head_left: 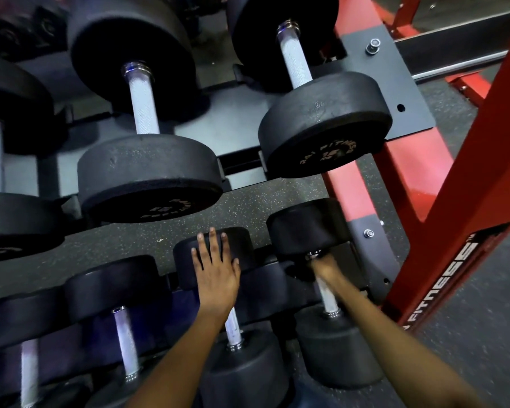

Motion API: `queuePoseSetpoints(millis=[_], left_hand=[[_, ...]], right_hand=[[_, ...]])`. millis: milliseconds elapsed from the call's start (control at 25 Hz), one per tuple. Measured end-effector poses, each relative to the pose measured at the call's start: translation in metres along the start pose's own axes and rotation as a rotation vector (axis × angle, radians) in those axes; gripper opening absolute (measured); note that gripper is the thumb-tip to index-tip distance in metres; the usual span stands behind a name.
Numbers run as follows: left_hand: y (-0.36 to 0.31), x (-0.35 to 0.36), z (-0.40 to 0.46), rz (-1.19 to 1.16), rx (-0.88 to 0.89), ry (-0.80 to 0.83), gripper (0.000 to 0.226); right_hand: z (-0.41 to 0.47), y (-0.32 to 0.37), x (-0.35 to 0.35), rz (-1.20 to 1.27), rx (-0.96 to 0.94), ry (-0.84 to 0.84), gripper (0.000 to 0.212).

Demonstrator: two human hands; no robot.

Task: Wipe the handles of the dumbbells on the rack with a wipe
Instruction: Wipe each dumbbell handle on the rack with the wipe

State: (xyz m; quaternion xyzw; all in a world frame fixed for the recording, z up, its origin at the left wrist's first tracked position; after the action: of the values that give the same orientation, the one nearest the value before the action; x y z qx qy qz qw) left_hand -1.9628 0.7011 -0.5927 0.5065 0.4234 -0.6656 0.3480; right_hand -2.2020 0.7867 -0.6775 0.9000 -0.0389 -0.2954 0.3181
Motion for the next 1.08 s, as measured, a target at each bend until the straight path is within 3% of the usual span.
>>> queuePoseSetpoints(millis=[80,160,200,240,320,360,440,520,640,760,840,920,1000,1040,1080], left_hand=[[-0.001,-0.001,0.001,-0.010,0.000,-0.006,0.062],[0.000,-0.001,0.000,-0.006,0.006,-0.019,0.062],[0.000,-0.001,0.000,-0.003,0.009,-0.023,0.062],[-0.001,-0.001,0.001,-0.005,0.010,-0.028,0.061],[-0.001,-0.001,0.002,-0.016,0.008,-0.038,0.061],[0.001,-0.001,0.002,-0.011,0.010,-0.040,0.061],[0.001,-0.001,0.001,0.017,0.014,-0.052,0.061],[0.000,0.000,0.000,0.015,0.010,-0.040,0.061],[0.001,0.000,0.000,0.036,0.005,-0.052,0.062],[0.001,0.001,-0.001,0.034,0.009,-0.035,0.061],[0.002,0.002,-0.004,0.022,0.001,-0.027,0.061],[0.001,0.000,-0.003,0.013,0.007,-0.031,0.061],[0.000,-0.002,0.001,-0.004,0.008,-0.030,0.061],[-0.001,-0.003,0.002,-0.015,0.007,-0.031,0.061],[-0.001,-0.004,0.001,-0.024,0.011,-0.034,0.061]], right_hand=[[0.003,0.000,0.001,-0.030,0.006,0.021,0.019],[-0.007,0.000,0.005,-0.149,-0.027,-0.154,0.047],[-0.012,-0.001,0.008,-0.106,-0.064,-0.169,0.047],[-0.012,0.000,0.007,0.026,-0.084,-0.106,0.031],[0.006,-0.003,0.002,0.401,-0.021,0.220,0.003],[0.015,-0.009,-0.002,0.534,0.089,0.358,0.013],[0.019,-0.012,-0.005,0.701,0.176,0.463,0.027],[0.017,-0.019,0.001,0.681,0.115,0.355,0.026],[0.011,-0.027,-0.012,0.528,0.006,-0.053,0.009],[-0.009,-0.027,-0.048,0.056,-0.093,-0.384,0.012],[-0.034,-0.010,-0.044,-0.224,-0.337,-0.377,0.011],[-0.070,0.028,-0.016,-0.562,-0.919,-0.295,0.023],[-0.076,0.042,0.010,-1.118,-1.527,-0.218,0.034],[-0.069,0.045,0.006,-1.307,-1.703,-0.198,0.038],[-0.059,0.046,-0.007,-1.450,-1.747,-0.135,0.040]])
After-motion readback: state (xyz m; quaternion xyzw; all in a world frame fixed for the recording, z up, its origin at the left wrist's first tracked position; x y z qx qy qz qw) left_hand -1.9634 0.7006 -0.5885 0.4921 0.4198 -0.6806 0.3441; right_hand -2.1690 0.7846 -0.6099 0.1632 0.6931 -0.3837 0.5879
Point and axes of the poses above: each hand's wrist, its own z-axis towards the middle knuckle, its own x-axis out of the palm, y = z × x, the point moved 7 cm from there along z, towards the middle knuckle, and after that the axes turned 11 degrees about -z, right-handed, at the moved point
